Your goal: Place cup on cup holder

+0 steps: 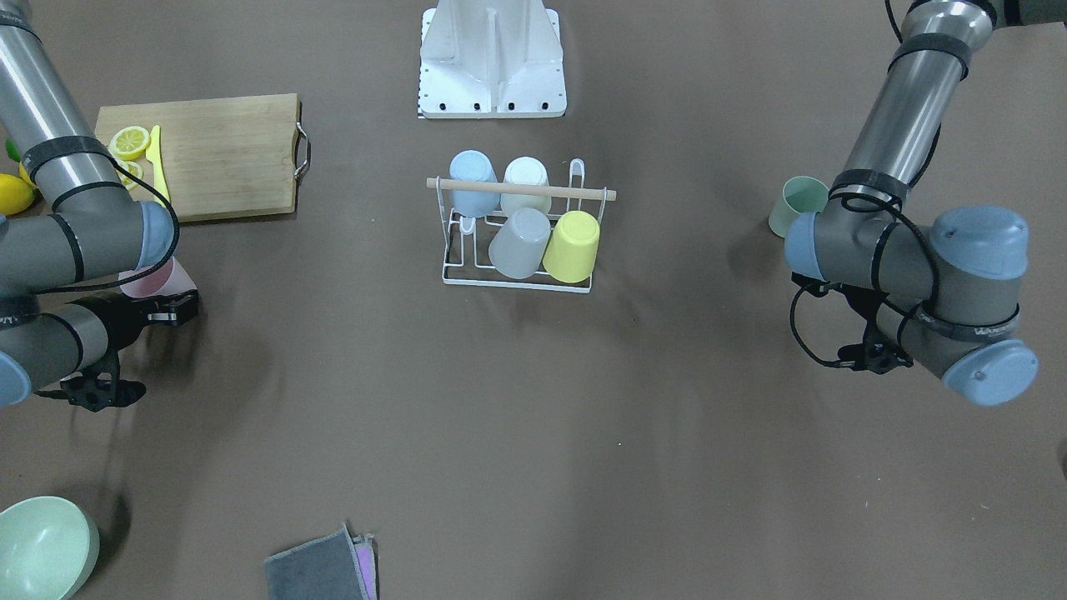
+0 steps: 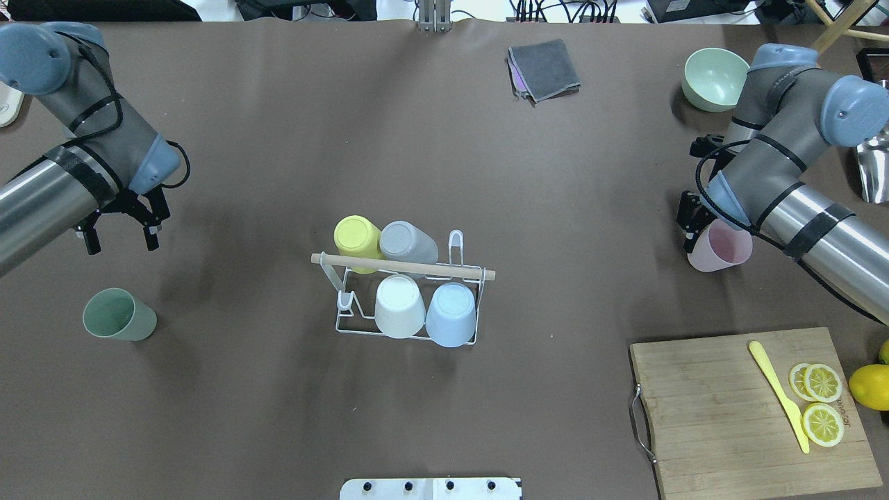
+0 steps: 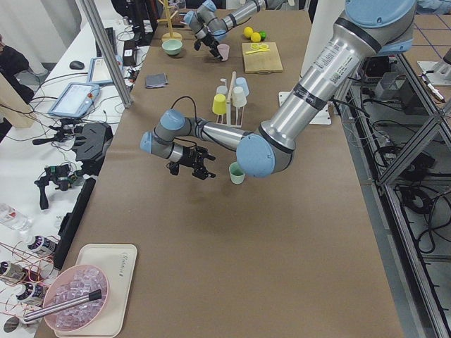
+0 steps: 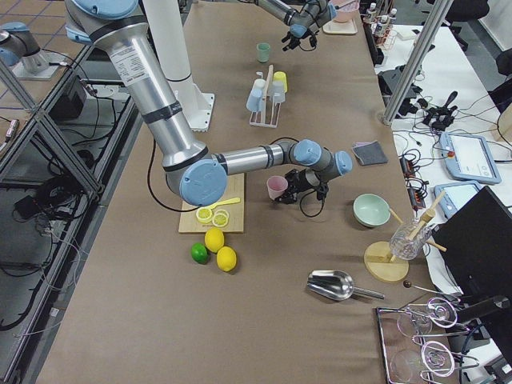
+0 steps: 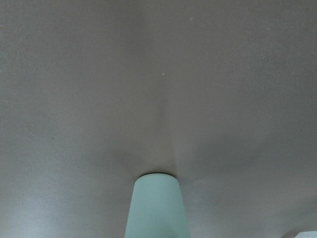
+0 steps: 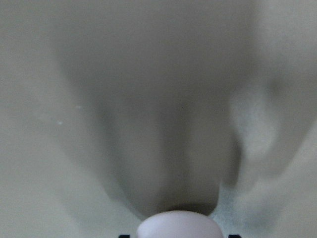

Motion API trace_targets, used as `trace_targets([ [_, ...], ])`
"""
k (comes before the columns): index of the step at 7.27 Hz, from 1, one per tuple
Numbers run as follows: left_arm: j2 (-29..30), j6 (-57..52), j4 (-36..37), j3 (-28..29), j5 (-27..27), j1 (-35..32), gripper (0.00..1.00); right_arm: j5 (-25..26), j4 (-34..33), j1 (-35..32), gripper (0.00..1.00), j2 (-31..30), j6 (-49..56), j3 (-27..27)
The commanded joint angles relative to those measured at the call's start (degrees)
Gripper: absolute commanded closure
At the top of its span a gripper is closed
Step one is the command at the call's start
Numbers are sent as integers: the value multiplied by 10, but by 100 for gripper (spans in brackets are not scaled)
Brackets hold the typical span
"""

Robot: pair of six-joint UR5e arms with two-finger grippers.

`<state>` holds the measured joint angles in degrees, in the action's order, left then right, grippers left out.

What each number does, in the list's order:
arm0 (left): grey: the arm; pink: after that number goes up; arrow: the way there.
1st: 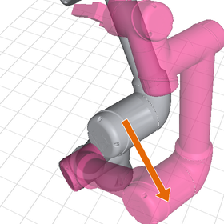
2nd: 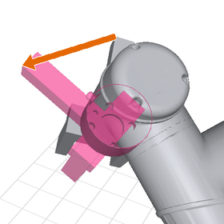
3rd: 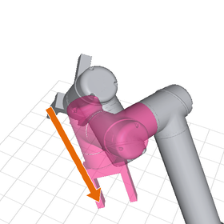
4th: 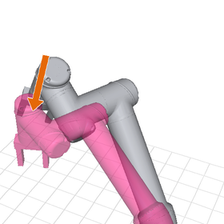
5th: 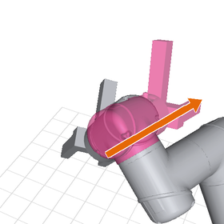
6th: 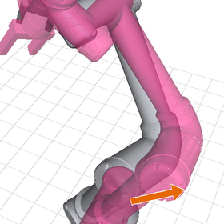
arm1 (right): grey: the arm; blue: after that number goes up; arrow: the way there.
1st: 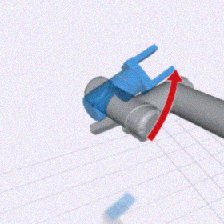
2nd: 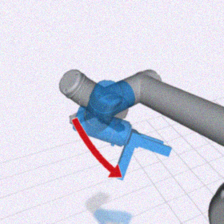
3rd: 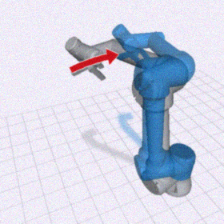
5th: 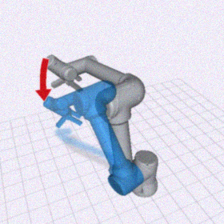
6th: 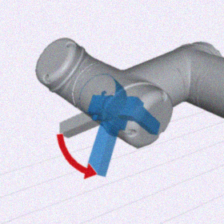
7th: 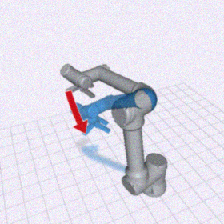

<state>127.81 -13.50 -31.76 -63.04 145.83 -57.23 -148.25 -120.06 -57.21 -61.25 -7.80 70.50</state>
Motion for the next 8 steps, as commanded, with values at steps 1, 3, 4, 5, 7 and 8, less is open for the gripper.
trace_targets([
  [1, -5, 0, 3, 4, -13, 19, 2, 2, 5, -20, 61, 12, 71, 4],
  [3, -5, -1, 11, 7, -14, 29, 2, -11, 99, -39, 62, 18, 91, 3],
  [4, -9, -2, 13, 8, -14, 37, 2, -23, 147, -40, 62, 17, 90, 0],
  [5, -13, -2, 14, 7, -15, 45, 2, -38, 187, -44, 62, 13, 90, -1],
  [7, -20, -13, 19, 8, -26, 50, 2, -109, 258, -72, 64, 13, 92, -1],
  [8, -20, -21, 34, 8, -34, 50, 2, -152, 307, -82, 65, 12, 93, 0],
])
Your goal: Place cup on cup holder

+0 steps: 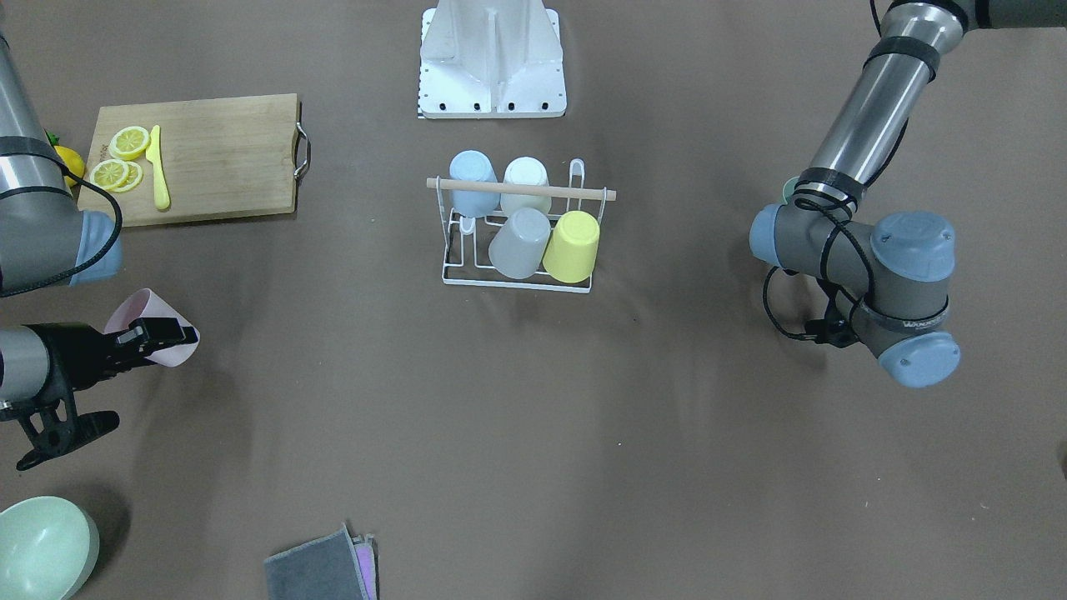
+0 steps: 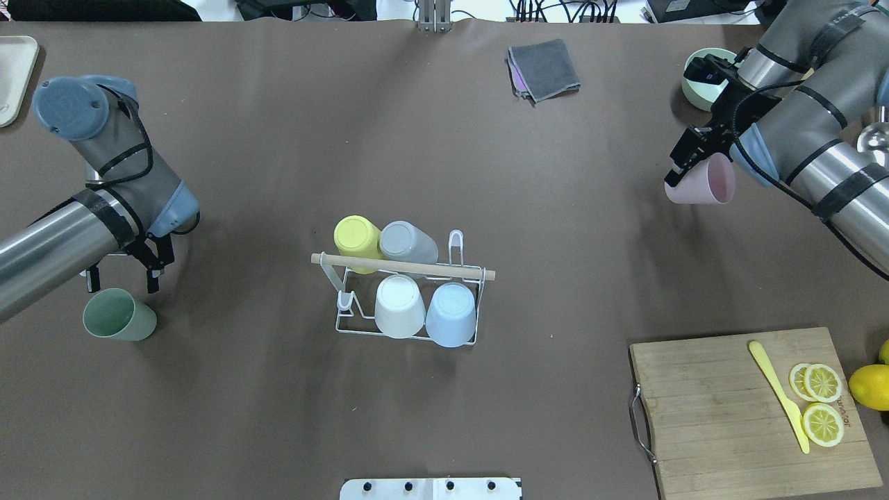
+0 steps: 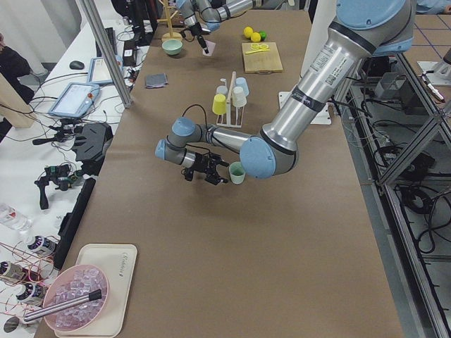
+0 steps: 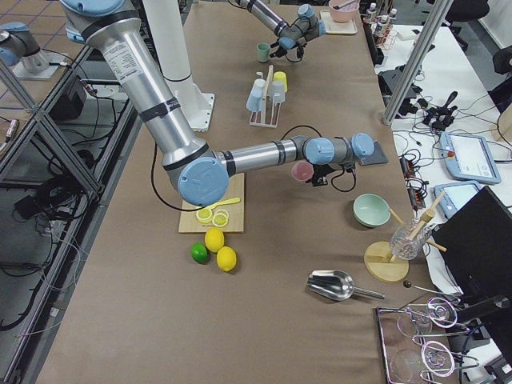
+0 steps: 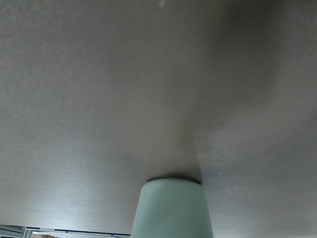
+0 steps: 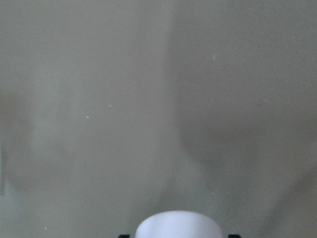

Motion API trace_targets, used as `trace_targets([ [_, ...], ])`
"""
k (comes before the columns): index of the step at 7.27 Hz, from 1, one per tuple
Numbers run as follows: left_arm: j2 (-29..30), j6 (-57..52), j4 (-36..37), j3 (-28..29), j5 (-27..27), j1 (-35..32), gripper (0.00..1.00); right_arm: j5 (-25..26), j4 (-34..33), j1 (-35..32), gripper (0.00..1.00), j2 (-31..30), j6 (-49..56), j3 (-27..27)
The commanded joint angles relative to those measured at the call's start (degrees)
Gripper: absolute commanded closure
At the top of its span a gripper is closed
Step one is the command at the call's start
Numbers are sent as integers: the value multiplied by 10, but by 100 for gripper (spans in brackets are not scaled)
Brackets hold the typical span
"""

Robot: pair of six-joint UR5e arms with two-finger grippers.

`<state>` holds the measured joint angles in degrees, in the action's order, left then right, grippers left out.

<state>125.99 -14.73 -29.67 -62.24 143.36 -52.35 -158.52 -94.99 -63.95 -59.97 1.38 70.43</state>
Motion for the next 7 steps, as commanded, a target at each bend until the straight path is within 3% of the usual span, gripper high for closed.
trace_targets([
  [1, -2, -13, 22, 0, -10, 1, 2, -69, 107, -21, 65, -2, 3, 4],
  [3, -2, -14, 29, -1, -9, 8, 2, -152, 208, -17, 66, -12, 27, 1],
  [7, -2, -20, 29, -1, 1, 17, 2, -306, 217, -10, 73, -28, 286, -8],
])
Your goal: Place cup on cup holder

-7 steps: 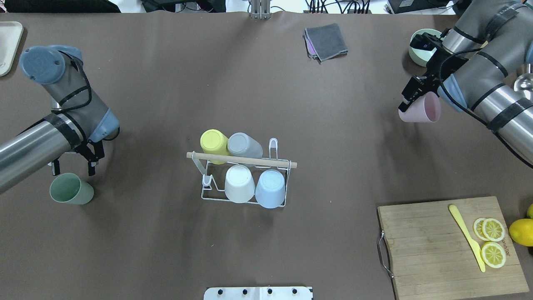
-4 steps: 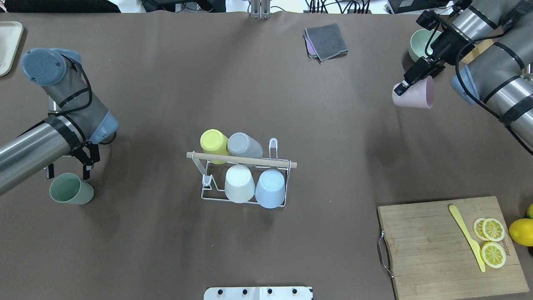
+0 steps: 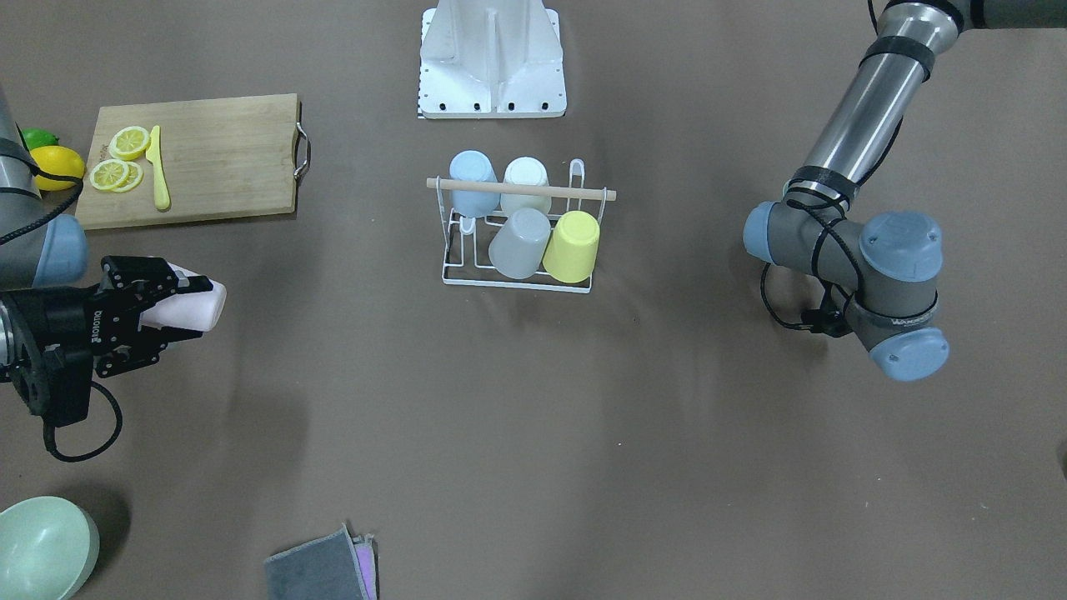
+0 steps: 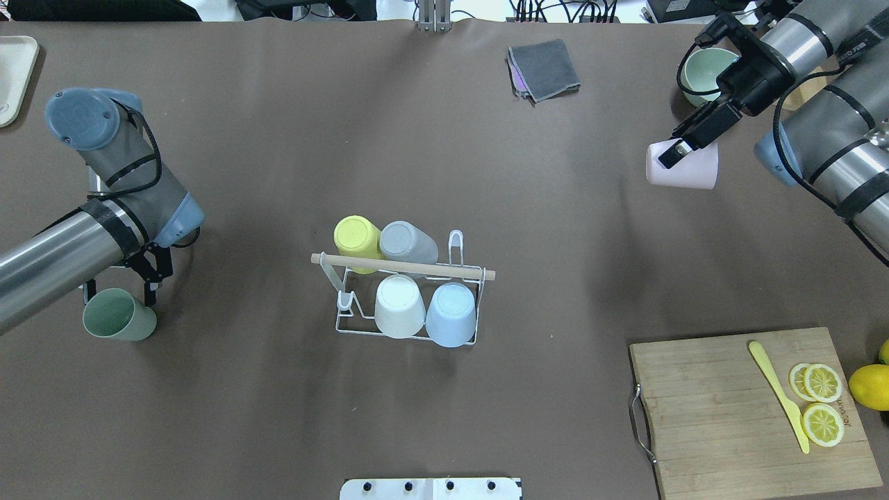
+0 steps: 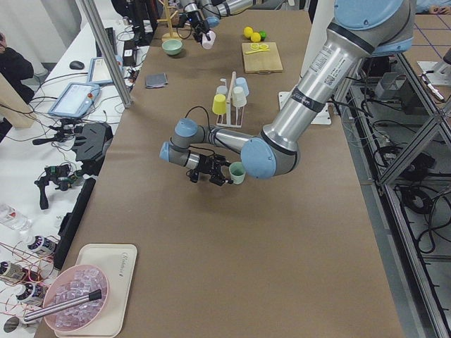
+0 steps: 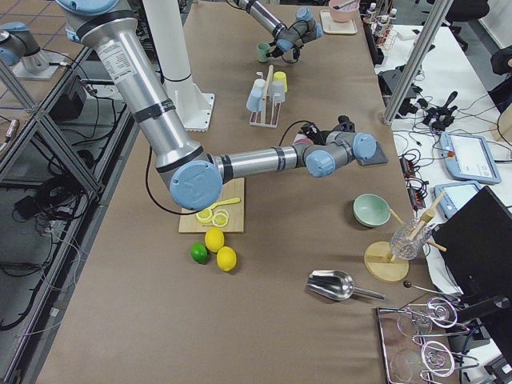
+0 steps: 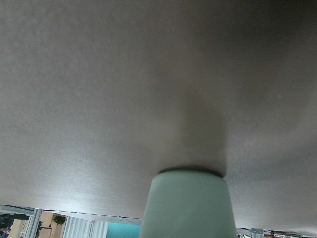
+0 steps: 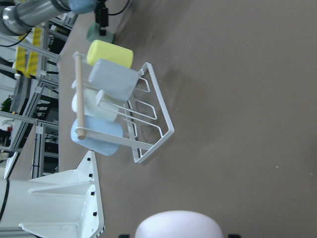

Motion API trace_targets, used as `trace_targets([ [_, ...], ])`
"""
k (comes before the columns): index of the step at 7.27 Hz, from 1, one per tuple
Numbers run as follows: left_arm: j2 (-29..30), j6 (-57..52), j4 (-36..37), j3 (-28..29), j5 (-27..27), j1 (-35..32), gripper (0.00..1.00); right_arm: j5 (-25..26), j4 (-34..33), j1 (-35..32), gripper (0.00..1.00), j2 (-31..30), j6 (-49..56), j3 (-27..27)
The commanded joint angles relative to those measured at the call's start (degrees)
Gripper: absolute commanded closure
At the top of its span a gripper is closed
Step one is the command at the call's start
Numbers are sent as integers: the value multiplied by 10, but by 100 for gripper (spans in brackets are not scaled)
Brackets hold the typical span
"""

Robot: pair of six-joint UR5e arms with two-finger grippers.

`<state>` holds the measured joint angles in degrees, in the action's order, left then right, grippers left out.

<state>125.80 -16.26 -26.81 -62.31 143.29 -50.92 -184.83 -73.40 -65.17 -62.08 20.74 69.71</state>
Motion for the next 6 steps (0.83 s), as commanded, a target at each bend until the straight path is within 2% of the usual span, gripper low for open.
trace_targets([
  [1, -6, -7, 5, 0, 3, 5, 2, -64, 1, 14, 73, -20, 168, -9],
  [2, -8, -24, 21, 0, 3, 9, 2, -102, 0, 21, 75, -21, 271, -32],
  [4, -10, -35, 38, 0, 3, 17, 3, -148, 0, 36, 76, -39, 408, -36],
  [6, -13, -35, 39, -1, 10, 22, 28, -221, -1, 44, 76, -44, 487, -41],
])
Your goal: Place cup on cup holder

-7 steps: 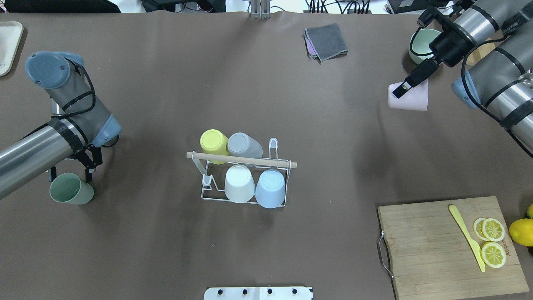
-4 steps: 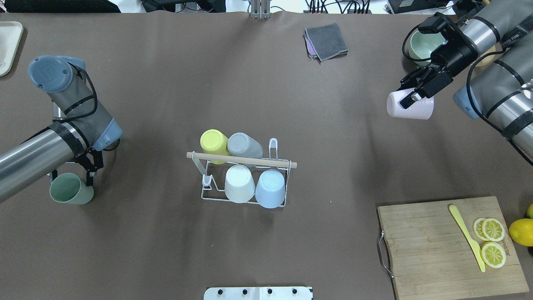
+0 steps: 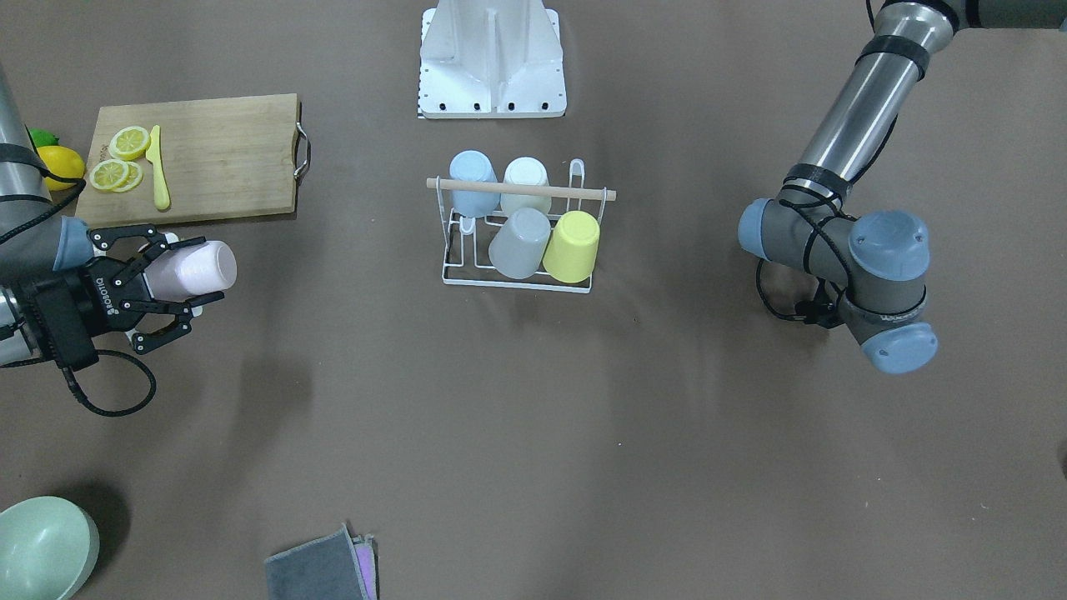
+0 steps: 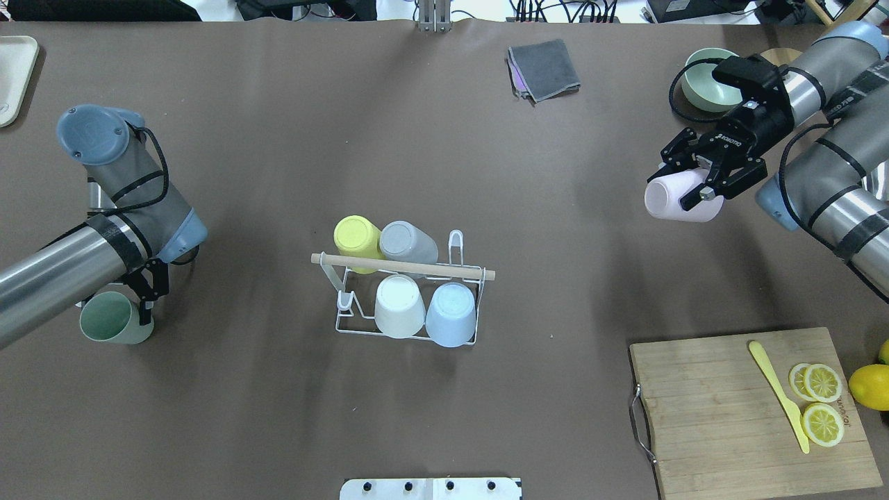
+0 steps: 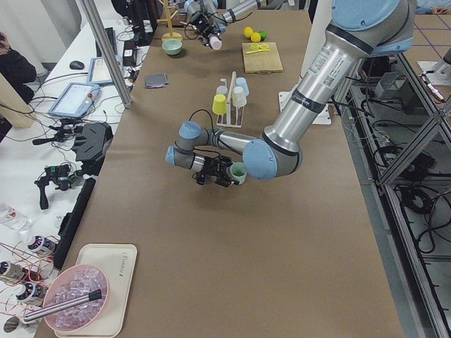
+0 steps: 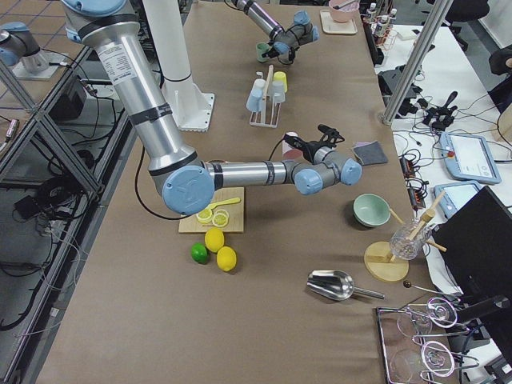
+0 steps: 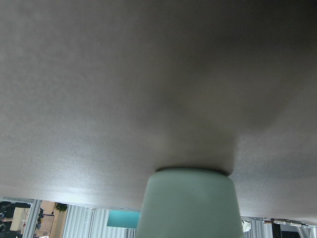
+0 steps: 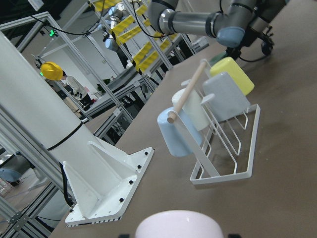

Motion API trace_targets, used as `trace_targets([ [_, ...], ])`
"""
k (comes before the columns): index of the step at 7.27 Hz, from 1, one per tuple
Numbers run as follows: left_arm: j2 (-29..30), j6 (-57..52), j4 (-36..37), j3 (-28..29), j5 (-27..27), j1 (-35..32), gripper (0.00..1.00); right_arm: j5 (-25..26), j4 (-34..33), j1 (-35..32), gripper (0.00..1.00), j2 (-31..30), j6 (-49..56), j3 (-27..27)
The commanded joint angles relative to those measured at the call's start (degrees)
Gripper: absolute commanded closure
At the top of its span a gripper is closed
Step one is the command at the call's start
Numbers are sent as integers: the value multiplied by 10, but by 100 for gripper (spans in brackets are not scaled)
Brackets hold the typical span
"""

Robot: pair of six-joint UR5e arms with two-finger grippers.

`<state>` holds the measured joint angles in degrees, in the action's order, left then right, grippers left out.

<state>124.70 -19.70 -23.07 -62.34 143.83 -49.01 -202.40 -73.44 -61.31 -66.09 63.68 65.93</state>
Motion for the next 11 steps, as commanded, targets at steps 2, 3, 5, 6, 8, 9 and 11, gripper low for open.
trace_targets([
  [2, -10, -4, 2, -2, 13, 5, 62, -104, -3, 10, 76, -4, 195, -14],
  [3, -12, -8, 1, -3, 13, 5, 66, -146, -3, 14, 76, -4, 252, -21],
  [5, -19, -11, 1, -9, 16, 2, 73, -190, -15, 38, 76, 3, 327, -25],
  [6, -19, -11, 2, -9, 16, 1, 84, -221, -42, 57, 77, 10, 398, -32],
  [8, -20, -11, -1, -10, 16, -14, 85, -245, -56, 82, 79, 25, 453, -37],
  [9, -19, -11, -3, -10, 17, -29, 85, -248, -59, 83, 81, 48, 458, -57],
  [11, -17, -10, -3, -30, 56, -63, 88, -265, -64, 91, 82, 58, 463, -61],
])
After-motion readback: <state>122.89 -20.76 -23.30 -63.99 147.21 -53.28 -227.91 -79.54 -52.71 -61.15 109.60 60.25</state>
